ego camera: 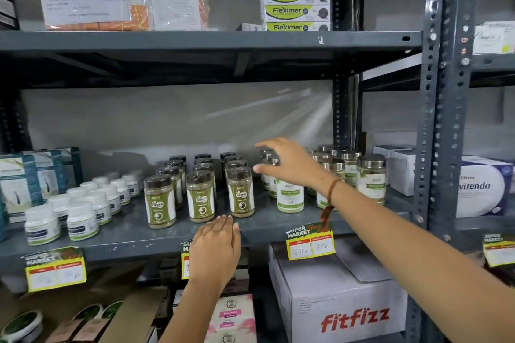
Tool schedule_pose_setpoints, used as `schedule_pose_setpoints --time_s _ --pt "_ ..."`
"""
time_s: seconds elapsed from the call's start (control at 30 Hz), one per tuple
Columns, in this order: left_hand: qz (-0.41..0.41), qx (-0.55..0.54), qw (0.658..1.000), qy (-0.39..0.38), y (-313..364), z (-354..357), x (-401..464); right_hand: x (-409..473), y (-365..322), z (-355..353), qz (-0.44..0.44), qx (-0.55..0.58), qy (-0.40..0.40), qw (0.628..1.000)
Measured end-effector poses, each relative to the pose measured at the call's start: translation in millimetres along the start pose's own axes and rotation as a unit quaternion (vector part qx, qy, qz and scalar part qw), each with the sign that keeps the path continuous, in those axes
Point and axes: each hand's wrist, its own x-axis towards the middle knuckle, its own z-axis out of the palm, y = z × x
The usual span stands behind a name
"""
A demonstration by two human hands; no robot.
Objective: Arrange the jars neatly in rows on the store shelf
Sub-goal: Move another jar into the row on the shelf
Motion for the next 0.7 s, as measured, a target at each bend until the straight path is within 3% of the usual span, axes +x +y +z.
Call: schedule_pose_setpoints --time_s 0.27,0.7 --pt "0.003 0.008 1.000 -0.001 -1.1 0.9 0.8 27.6 -28.1 42.2 0.007 -0.023 -0.146 0.989" --pt "0.007 0.003 1.000 0.008 -1.9 1.8 1.4 30.8 -28.2 48.3 0.051 0.023 -0.117 0.991"
